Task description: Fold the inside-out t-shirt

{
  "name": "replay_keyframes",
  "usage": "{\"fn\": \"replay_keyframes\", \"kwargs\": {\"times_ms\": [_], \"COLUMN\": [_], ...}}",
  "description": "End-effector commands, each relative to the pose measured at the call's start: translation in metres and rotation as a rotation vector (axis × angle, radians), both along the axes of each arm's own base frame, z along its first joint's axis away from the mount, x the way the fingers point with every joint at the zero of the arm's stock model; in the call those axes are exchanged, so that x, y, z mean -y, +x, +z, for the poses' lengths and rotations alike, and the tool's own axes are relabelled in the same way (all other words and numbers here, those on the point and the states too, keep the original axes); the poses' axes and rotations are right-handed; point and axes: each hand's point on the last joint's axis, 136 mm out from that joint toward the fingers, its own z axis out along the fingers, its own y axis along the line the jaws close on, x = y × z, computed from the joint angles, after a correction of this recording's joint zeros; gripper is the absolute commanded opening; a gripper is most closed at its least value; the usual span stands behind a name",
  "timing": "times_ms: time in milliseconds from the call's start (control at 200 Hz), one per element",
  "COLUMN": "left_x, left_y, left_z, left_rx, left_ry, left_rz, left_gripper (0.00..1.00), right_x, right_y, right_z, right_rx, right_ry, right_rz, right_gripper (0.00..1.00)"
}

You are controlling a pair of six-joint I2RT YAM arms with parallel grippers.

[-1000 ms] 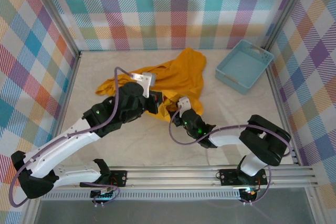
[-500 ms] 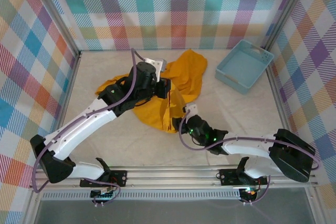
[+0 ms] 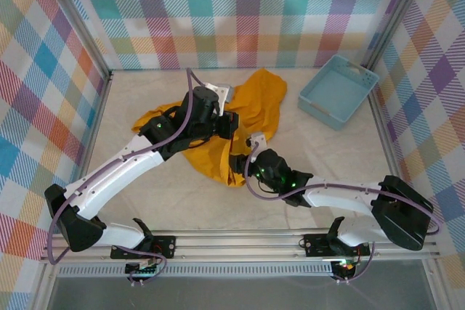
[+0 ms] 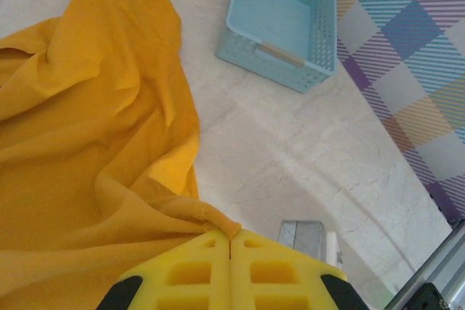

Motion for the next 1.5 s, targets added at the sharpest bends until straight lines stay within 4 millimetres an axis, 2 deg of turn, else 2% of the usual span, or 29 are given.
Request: {"fn": "replay_keyframes", "kwargs": {"times_ms": [0,135,255,385,500,620,710,760,885,975,1100,1255,1355,1495], "left_x": [-0.003,-0.004,-0.009,-0.015,-0.022,-0.031,-0.036,-0.036,-0.034,-0.033,-0.032,-0.036,-0.039,-0.042], "left_y": [0.001,0.002,0.002,-0.001,0.0,0.0,0.0,-0.001,-0.001,0.0,0.0,-0.002,-0.004,-0.006], "left_z": [0.012,0.015,0.017,0.018,0.019,0.019,0.017,0.016,0.014,0.014,0.013,0.015,0.017,0.016], "left_rx": [0.025,0.03,0.036,0.045,0.049,0.055,0.059,0.06,0.058,0.056,0.053,0.058,0.067,0.074], "left_ry": [-0.008,-0.023,-0.011,-0.011,-0.014,0.008,0.03,0.035,0.04,0.04,0.04,0.046,0.052,0.063], "left_rz": [0.005,0.01,0.022,0.027,0.042,0.06,0.065,0.061,0.047,0.043,0.04,0.04,0.042,0.036], "left_gripper": [0.0,0.0,0.0,0.0,0.0,0.0,0.0,0.0,0.0,0.0,0.0,0.0,0.0,0.0], "right_x": [-0.026,-0.047,-0.051,-0.049,-0.047,-0.021,-0.004,-0.002,-0.015,-0.027,-0.041,-0.041,-0.045,-0.063], "right_y": [-0.013,-0.017,-0.021,-0.024,-0.032,-0.03,-0.036,-0.043,-0.066,-0.075,-0.072,-0.062,-0.068,-0.082], "right_z": [0.024,0.031,0.033,0.027,0.031,0.021,0.016,0.016,0.023,0.025,0.013,-0.01,-0.018,-0.029], "right_rx": [-0.004,-0.002,-0.007,-0.017,-0.02,-0.037,-0.021,-0.024,-0.037,-0.039,-0.055,-0.047,-0.05,-0.086], "right_ry": [0.077,0.143,0.148,0.148,0.166,0.088,0.052,0.059,0.105,0.125,0.104,0.052,0.049,0.049], "right_rz": [0.083,0.158,0.194,0.199,0.235,0.153,0.144,0.175,0.324,0.405,0.432,0.391,0.44,0.558], "right_gripper": [0.54,0.38,0.28,0.26,0.27,0.36,0.37,0.37,0.36,0.36,0.27,0.19,0.17,0.17]}}
